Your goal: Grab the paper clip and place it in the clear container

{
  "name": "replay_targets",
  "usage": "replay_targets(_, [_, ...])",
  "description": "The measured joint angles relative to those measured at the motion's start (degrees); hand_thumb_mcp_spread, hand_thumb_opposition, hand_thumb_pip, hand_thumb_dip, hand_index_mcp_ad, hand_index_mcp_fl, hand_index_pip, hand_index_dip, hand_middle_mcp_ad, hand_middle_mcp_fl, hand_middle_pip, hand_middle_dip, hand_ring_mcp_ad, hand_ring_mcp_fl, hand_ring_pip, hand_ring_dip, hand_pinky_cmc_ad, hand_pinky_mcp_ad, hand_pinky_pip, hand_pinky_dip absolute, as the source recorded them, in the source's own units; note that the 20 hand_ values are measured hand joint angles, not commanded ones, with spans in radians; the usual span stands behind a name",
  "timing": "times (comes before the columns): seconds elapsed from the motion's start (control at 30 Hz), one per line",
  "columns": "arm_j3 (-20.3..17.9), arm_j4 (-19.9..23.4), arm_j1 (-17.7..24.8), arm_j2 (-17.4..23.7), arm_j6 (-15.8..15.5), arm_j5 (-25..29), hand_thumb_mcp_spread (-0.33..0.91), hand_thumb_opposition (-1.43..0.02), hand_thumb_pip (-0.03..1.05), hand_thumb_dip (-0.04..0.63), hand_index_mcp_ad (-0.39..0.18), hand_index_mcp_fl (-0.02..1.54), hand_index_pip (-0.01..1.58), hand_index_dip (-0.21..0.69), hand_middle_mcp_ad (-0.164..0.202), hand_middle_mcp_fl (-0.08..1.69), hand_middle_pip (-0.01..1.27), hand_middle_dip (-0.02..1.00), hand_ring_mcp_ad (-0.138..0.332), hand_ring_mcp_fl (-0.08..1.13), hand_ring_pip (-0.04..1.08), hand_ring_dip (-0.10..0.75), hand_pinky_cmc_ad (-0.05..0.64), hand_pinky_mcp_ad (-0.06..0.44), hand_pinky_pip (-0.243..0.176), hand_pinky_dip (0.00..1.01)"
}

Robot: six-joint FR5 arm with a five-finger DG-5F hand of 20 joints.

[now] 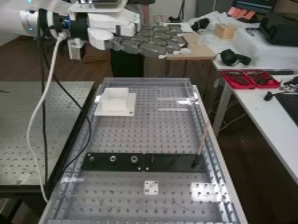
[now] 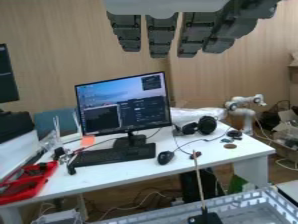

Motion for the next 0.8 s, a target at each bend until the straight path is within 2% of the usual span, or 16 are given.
replay_targets(0.17, [-1.42,1.53,-0.21,-0.98,0.79,0.78,0.01,-0.01,0.03,0.000,-0.042,0.01,0.02,0.019,0.010,0.01,0.02,0.03,0.070,0.00,0.01,0.012,0.051,0.049,-0.010,0.02])
replay_targets(0.23, [-1.79,1.95,-0.32,-1.36,1.14,1.09,0.12,-0.14,0.21,0.037,-0.038,0.01,0.02,0.019,0.000,0.01,0.04,0.04,0.066,0.00,0.02,0.016,0.045,0.054,-0.012,0.05])
replay_targets(0.27, [-2.03,2.29,-0.40,-1.59,1.36,1.29,0.22,-0.24,0.31,0.070,-0.054,0.01,0.04,0.016,0.000,0.01,0.05,0.03,0.066,0.00,0.02,0.012,0.066,0.070,-0.012,0.09])
replay_targets(0.33, [-2.52,3.01,-0.55,-1.95,1.65,1.64,0.27,-0.38,0.32,0.087,-0.079,0.02,0.06,0.016,0.000,0.00,0.07,0.05,0.068,0.00,0.03,0.016,0.099,0.101,-0.028,0.13])
replay_targets(0.37, [-2.87,3.56,-0.67,-2.20,1.79,1.93,0.29,-0.44,0.34,0.093,-0.099,0.04,0.08,0.030,0.000,0.01,0.09,0.06,0.068,0.01,0.02,0.016,0.127,0.136,-0.035,0.15])
replay_targets(0.43, [-3.34,4.32,-0.81,-2.52,1.96,2.33,0.33,-0.53,0.42,0.105,-0.122,0.07,0.08,0.031,0.000,0.00,0.11,0.08,0.073,0.01,0.04,0.016,0.183,0.176,-0.040,0.17])
replay_targets(0.47, [-3.62,4.85,-0.93,-2.72,2.06,2.67,0.34,-0.57,0.42,0.117,-0.133,0.07,0.09,0.047,0.000,0.01,0.11,0.08,0.075,-0.01,0.06,0.021,0.213,0.201,-0.044,0.19])
replay_targets(0.57, [-4.19,5.56,-1.32,-3.45,2.69,3.50,0.36,-0.64,0.44,0.129,-0.138,0.15,0.10,0.079,-0.002,0.01,0.12,0.10,0.075,-0.01,0.06,0.023,0.262,0.232,-0.054,0.21])
replay_targets(0.6, [-4.34,5.67,-1.46,-3.71,3.02,3.74,0.35,-0.65,0.46,0.141,-0.134,0.16,0.10,0.075,0.000,0.01,0.12,0.10,0.093,-0.01,0.06,0.023,0.283,0.227,-0.059,0.21])
replay_targets(0.63, [-4.46,5.75,-1.57,-3.88,3.28,3.91,0.36,-0.65,0.47,0.147,-0.134,0.16,0.10,0.084,0.000,0.01,0.12,0.10,0.099,0.00,0.05,0.023,0.278,0.244,-0.061,0.21])
replay_targets(0.67, [-4.63,5.88,-1.71,-4.06,3.57,4.11,0.36,-0.66,0.47,0.143,-0.138,0.17,0.11,0.093,-0.002,0.01,0.12,0.11,0.098,-0.01,0.06,0.023,0.300,0.246,-0.058,0.23])
replay_targets(0.8, [-4.88,6.27,-1.85,-4.28,3.91,4.34,0.36,-0.70,0.47,0.162,-0.138,0.20,0.11,0.106,0.000,0.01,0.12,0.11,0.113,-0.01,0.08,0.031,0.312,0.265,-0.058,0.23])
